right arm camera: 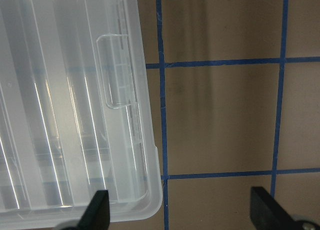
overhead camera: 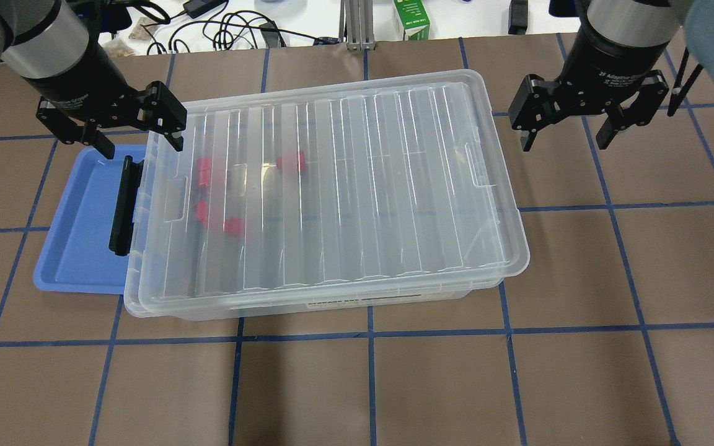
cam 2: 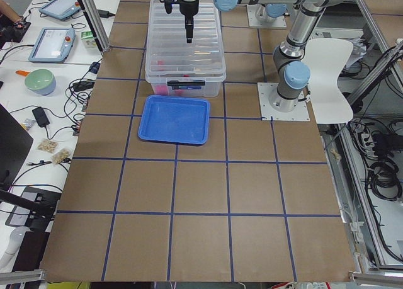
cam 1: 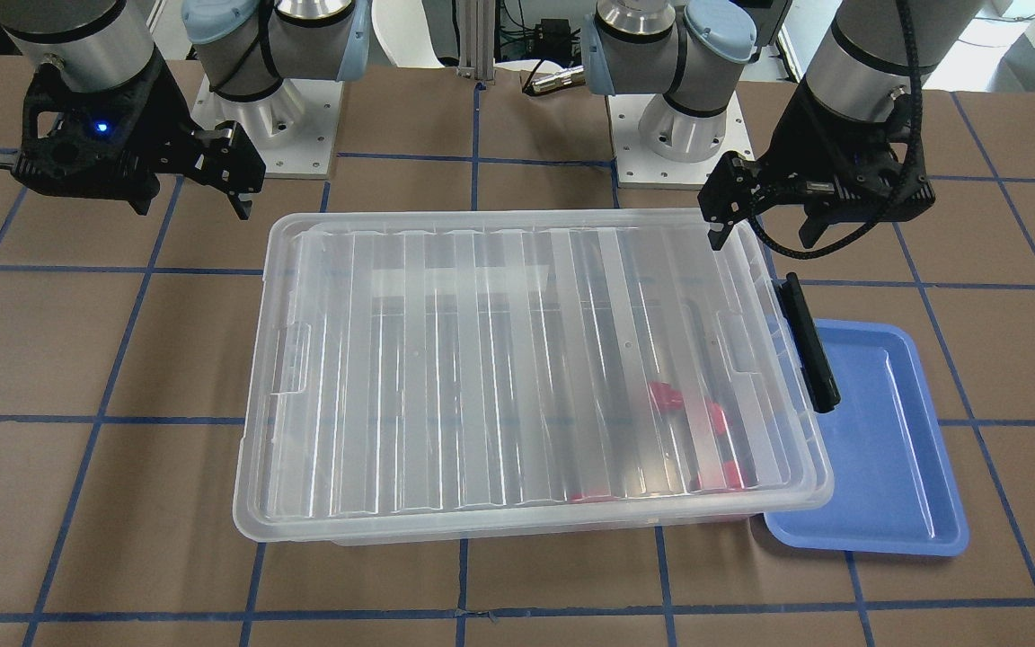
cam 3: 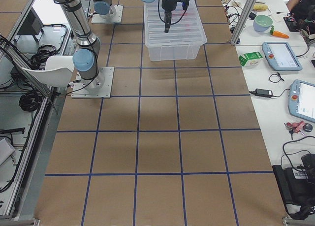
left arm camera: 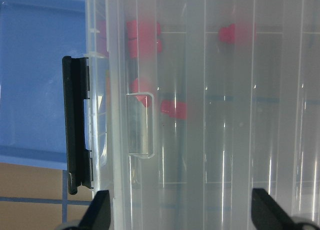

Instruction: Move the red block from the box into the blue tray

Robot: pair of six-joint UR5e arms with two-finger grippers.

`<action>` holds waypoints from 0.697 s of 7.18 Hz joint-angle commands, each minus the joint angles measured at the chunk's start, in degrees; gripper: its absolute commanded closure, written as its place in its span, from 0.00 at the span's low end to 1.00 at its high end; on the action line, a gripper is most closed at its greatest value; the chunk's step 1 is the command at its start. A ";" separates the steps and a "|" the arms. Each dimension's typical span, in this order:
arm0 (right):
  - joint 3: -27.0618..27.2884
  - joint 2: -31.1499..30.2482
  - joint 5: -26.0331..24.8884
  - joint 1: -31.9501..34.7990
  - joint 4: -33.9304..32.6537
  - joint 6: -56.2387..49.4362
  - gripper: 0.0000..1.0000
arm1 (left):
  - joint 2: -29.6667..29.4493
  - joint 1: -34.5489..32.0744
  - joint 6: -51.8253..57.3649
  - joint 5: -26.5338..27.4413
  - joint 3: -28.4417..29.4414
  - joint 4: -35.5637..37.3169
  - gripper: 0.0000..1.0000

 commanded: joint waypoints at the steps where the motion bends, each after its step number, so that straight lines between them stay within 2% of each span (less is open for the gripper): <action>1: 0.00 0.00 0.00 -0.02 0.39 0.00 0.00 | -0.04 0.00 0.00 0.10 -0.20 0.00 0.00; 5: 0.00 0.70 -0.08 -0.20 -0.31 -1.65 0.00 | -0.13 0.00 0.00 0.19 -0.20 0.18 0.00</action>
